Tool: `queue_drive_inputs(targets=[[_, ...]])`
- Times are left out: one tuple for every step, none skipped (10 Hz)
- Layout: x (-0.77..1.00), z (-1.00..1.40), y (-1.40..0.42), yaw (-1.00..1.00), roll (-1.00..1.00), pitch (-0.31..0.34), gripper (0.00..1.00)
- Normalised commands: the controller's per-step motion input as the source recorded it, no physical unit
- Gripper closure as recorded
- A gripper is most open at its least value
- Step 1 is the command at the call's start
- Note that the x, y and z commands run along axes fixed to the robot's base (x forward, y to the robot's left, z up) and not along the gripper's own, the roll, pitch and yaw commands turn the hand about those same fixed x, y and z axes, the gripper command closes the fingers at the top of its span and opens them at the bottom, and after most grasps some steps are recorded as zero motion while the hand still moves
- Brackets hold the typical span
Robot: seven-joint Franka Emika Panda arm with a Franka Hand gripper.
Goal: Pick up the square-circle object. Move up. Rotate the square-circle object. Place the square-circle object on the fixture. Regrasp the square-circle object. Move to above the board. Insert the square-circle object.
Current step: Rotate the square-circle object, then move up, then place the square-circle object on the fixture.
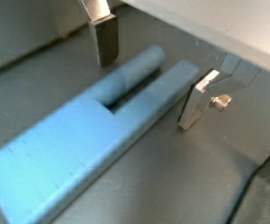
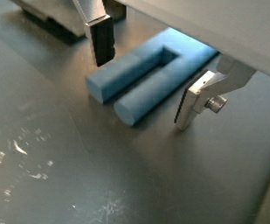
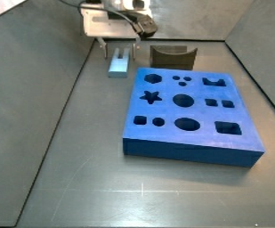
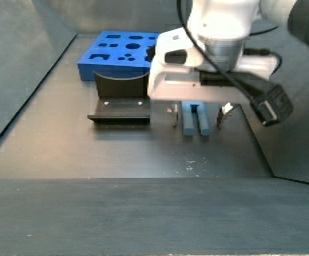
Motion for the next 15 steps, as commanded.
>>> queue_drive_inputs(targets=[[0.03, -0.2, 0.01, -0.02, 0.0, -0.04, 0.0], [0.0, 0.0, 0.0, 0.0, 0.0, 0.0, 1.0], [0.0, 0.83, 0.0, 0.0, 0.0, 0.0, 1.0], [-0.02, 0.8, 0.0, 0.0, 0.0, 0.014, 1.0], [-0.03, 0.7, -0.01, 0.0, -0.01, 0.025, 1.0], [-0.02, 0.57, -0.01, 0.0, -0.01, 0.034, 1.0], [-0.01, 0.38, 0.0, 0.01, -0.01, 0.045, 1.0], [-0.01, 0.23, 0.0, 0.01, -0.01, 0.047, 1.0], [0.0, 1.0, 0.0, 0.0, 0.0, 0.0, 1.0], [0.0, 1.0, 0.0, 0.0, 0.0, 0.002, 1.0], [-0.01, 1.0, 0.0, 0.0, 0.0, 0.012, 1.0], [-0.01, 1.0, 0.0, 0.01, 0.0, 0.017, 1.0], [-0.02, 1.0, 0.0, 0.01, 0.0, 0.019, 1.0], [-0.02, 1.0, 0.0, 0.01, 0.0, 0.028, 1.0], [-0.02, 1.0, 0.0, 0.01, 0.0, 0.031, 1.0]])
